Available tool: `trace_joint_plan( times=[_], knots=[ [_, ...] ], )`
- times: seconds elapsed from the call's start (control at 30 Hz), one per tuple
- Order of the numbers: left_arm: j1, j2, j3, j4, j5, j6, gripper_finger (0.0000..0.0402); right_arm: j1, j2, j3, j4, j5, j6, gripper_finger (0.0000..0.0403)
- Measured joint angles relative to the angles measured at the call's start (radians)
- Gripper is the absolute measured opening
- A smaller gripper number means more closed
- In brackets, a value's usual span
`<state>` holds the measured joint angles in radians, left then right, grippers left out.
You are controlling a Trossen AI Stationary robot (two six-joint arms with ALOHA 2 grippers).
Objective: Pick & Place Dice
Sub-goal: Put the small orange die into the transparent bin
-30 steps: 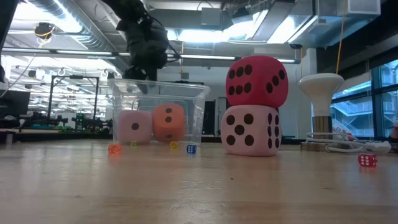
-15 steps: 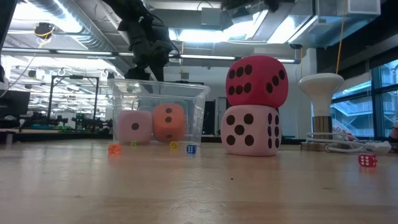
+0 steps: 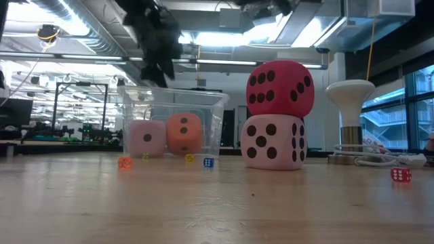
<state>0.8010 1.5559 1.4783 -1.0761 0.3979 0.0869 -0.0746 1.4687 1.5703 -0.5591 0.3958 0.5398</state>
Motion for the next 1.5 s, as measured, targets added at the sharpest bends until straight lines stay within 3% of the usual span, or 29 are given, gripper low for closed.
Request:
trace_joint_plan(
  times=[0.13,0.3,0.43,0.73,0.93,1.07,1.27,1.5],
  knots=[
    [-0.077,-0.107,0.000,-0.058,0.024,0.202,0.0237,0.050,-0.100,0.000,-0.113,-0.003,-0.002,0.0005],
    [-0.297,-0.212,0.000,-0.086,-0.225,0.339,0.0225,0.140,-0.200,0.000,-0.194,0.004,0.002,0.0005],
    [-0.501,-0.237,0.000,-0.080,-0.333,0.349,0.0225,0.204,-0.245,0.000,-0.206,0.023,0.002,0.0003],
    [-0.811,-0.118,0.000,-0.041,-0.355,0.284,0.0240,0.302,-0.261,0.000,-0.225,0.084,0.001,0.0003],
    [-0.869,0.034,0.000,-0.050,-0.343,0.226,0.0249,0.363,-0.260,0.000,-0.245,0.090,0.005,0.0003],
    [-0.843,0.083,-0.036,-0.012,-0.282,0.124,0.0241,0.440,-0.260,0.000,-0.363,0.196,0.058,0.0002],
    [-0.818,-0.015,-0.217,0.185,-0.243,0.073,0.0217,0.540,-0.278,-0.032,-0.537,0.329,0.252,0.0002],
    [-0.836,-0.194,-0.428,0.442,-0.257,-0.047,0.0206,0.637,-0.438,-0.282,-0.507,0.377,0.427,0.0002]
  ],
)
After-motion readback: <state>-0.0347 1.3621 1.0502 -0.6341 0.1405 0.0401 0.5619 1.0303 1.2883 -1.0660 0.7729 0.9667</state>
